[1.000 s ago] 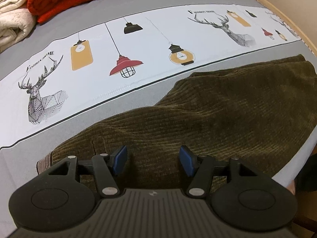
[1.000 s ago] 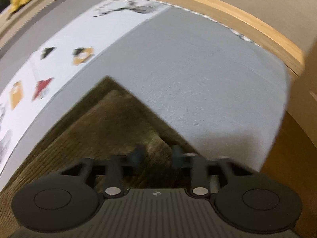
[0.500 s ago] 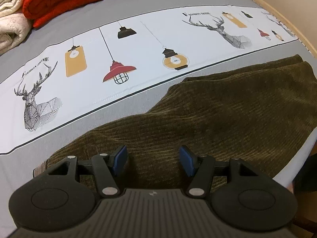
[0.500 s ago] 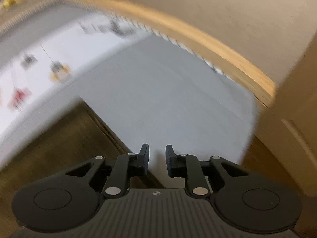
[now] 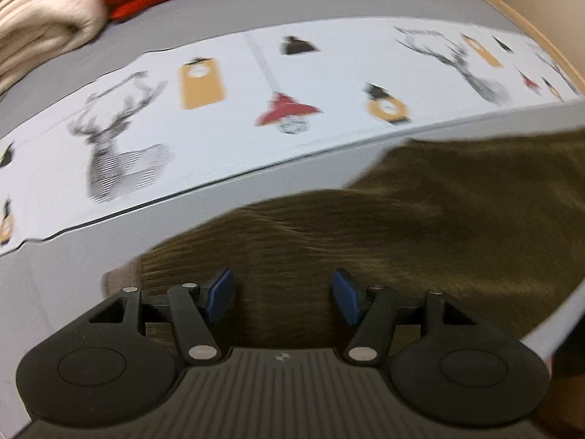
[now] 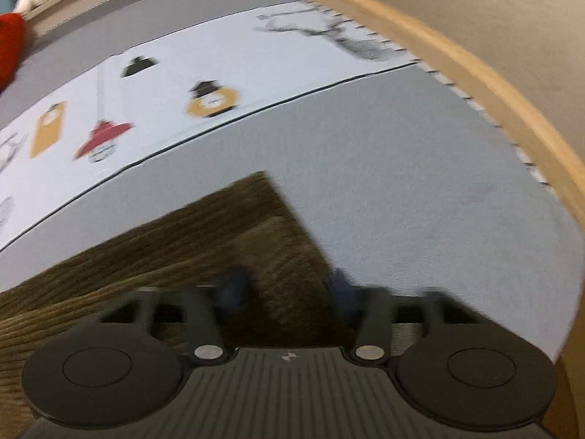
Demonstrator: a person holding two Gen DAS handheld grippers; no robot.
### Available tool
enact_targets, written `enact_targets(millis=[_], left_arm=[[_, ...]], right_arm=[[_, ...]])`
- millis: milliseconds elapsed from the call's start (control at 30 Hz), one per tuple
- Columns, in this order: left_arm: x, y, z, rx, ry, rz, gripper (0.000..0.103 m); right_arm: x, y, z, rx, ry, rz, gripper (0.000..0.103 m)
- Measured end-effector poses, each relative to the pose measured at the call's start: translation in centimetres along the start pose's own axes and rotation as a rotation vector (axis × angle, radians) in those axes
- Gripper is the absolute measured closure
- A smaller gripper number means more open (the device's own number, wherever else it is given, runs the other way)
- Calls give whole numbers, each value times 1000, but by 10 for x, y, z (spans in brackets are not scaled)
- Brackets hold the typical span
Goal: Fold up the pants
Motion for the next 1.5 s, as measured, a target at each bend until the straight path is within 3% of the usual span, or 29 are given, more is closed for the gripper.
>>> enact_targets(millis=[33, 100, 200, 233, 267, 433, 467, 500, 533, 600, 733, 833, 933, 1000, 1033, 1067, 1100, 1133, 1233, 1267, 1300, 1367, 1500], left_arm=[[1, 0, 8, 12, -27, -1, 37], [2, 1, 25, 42, -91, 0, 37], [-1, 4, 49, 95, -181, 31, 33], [-3, 5, 55, 110, -203, 46, 32], [-6, 7, 62, 121, -223, 62, 30], [-26, 18, 80, 144, -260, 156, 23], [-31, 22, 82, 149, -258, 171, 25], [-36, 27, 82, 148, -243, 195, 41], [-43, 33, 81, 130, -224, 218, 50], [-52, 41, 75, 161, -130, 249, 54], [-46, 29, 63, 250, -55, 213, 49], [-27, 1, 54, 300, -35, 32, 48], [-13, -14, 46, 152, -89, -79, 50], [-10, -6, 39, 57, -87, -57, 64], [-13, 6, 36, 57, -54, -9, 66], [-20, 29, 37, 137, -10, 96, 76], [-28, 47, 40, 228, 29, 175, 98], [-31, 52, 39, 273, 70, 181, 98], [-22, 36, 32, 300, 66, 146, 96], [-17, 27, 26, 302, 74, 105, 86], [-13, 18, 23, 294, 71, 69, 68], [-7, 1, 18, 261, 38, 20, 53], [5, -36, 2, 201, -9, -81, 46]], right_arm=[[4, -1, 6, 7, -32, -4, 86], [14, -15, 14, 4, -89, -107, 87], [27, -28, 11, -50, -42, -237, 88], [28, -26, 11, -90, -47, -241, 96], [28, -23, 10, -147, -53, -235, 95], [25, -10, -3, -159, 22, -127, 88], [25, -12, -3, -152, 21, -131, 81], [26, -15, -3, -153, 22, -135, 78], [26, -19, -3, -156, 26, -142, 70], [22, -26, -3, -154, 35, -147, 66], [13, -43, 4, -143, 36, -139, 64], [7, -58, 11, -124, 36, -146, 61], [0, -80, 17, -90, 45, -174, 55], [-5, -93, 19, -47, 62, -181, 52], [-7, -100, 19, -21, 74, -184, 51], [-9, -105, 18, -4, 86, -185, 50], [-12, -111, 16, 13, 104, -183, 49], [-15, -116, 13, 21, 123, -178, 49], [-26, -125, 0, 23, 205, -148, 46], [-31, -127, -6, 33, 244, -129, 43], [-35, -127, -10, 42, 276, -112, 42], [-43, -123, -17, 46, 326, -70, 41], [-57, -103, -26, 22, 404, 29, 40]])
Point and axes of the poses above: each gripper's, at about its wrist camera, not at the fingertips, and y roughly the way its jaws point, z to its left, x to its top, the point moved 2 cm from there along y, roughly the way its jaws point, and after that the axes turned 10 degrees about x, right-handed, at the moved point
